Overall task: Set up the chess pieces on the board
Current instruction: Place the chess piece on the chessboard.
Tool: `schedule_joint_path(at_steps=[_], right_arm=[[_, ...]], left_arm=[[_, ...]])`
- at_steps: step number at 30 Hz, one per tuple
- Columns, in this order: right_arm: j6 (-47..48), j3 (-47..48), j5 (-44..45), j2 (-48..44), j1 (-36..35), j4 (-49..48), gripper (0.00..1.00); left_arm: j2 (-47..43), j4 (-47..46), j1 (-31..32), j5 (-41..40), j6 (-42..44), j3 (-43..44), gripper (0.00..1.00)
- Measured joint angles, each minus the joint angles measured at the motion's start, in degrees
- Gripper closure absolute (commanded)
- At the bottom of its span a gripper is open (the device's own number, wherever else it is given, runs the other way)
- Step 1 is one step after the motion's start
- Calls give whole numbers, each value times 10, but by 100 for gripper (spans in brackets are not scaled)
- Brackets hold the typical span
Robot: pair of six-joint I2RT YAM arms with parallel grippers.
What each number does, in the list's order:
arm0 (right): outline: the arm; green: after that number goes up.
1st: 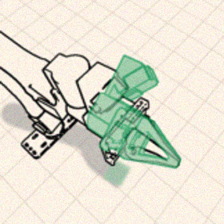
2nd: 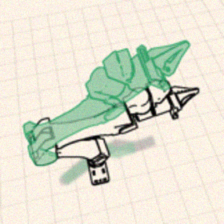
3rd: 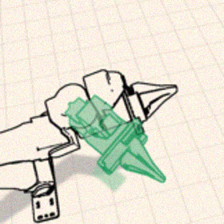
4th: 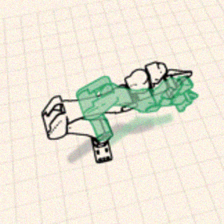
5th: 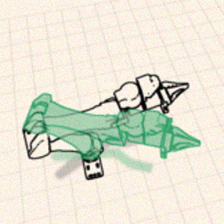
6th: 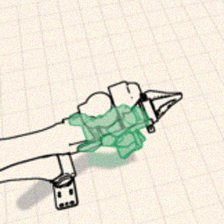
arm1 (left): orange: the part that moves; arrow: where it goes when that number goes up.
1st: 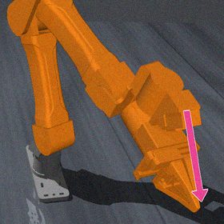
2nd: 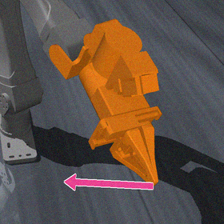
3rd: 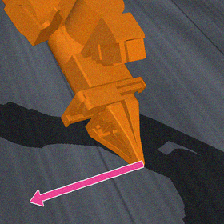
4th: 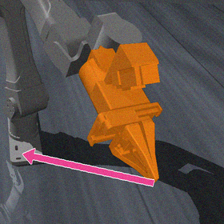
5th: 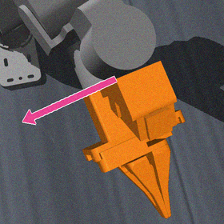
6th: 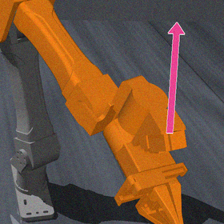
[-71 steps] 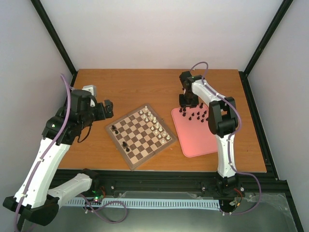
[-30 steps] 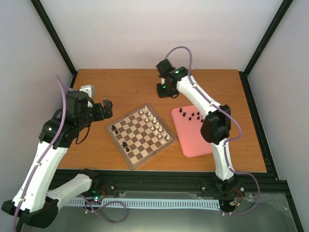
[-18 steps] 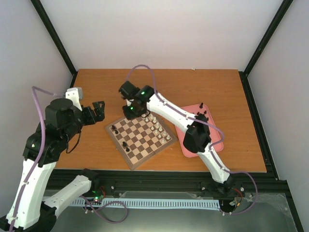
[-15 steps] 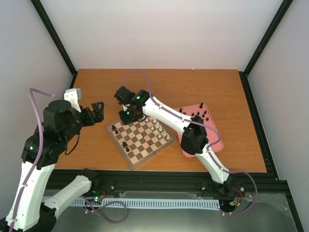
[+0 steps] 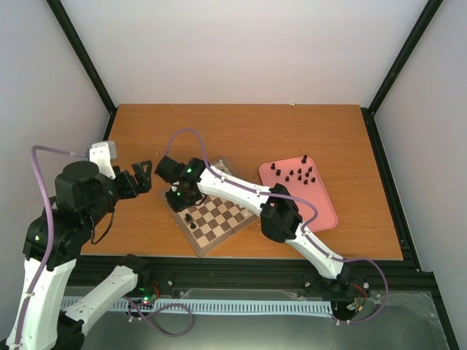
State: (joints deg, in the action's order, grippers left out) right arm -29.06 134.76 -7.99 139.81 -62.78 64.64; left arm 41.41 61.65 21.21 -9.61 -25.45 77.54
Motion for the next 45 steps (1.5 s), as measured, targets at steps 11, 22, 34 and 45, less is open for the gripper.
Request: schedule_joint_path(at_steps=[11,22,34,45], right_arm=[[-11,24,21,33,-2,-6,96],[-19,45,41,56,-2,-12,95],[-19,47,47,59,12,-12,95],[-19,53,45,67,14,-12,92]], left_arm=[[-10,17,0,0,11,0,0],[-12,23,0,-3,21,0,0],[-12,23,0,-5,28,0,0],[-11,23,0,-6,28,0,0]])
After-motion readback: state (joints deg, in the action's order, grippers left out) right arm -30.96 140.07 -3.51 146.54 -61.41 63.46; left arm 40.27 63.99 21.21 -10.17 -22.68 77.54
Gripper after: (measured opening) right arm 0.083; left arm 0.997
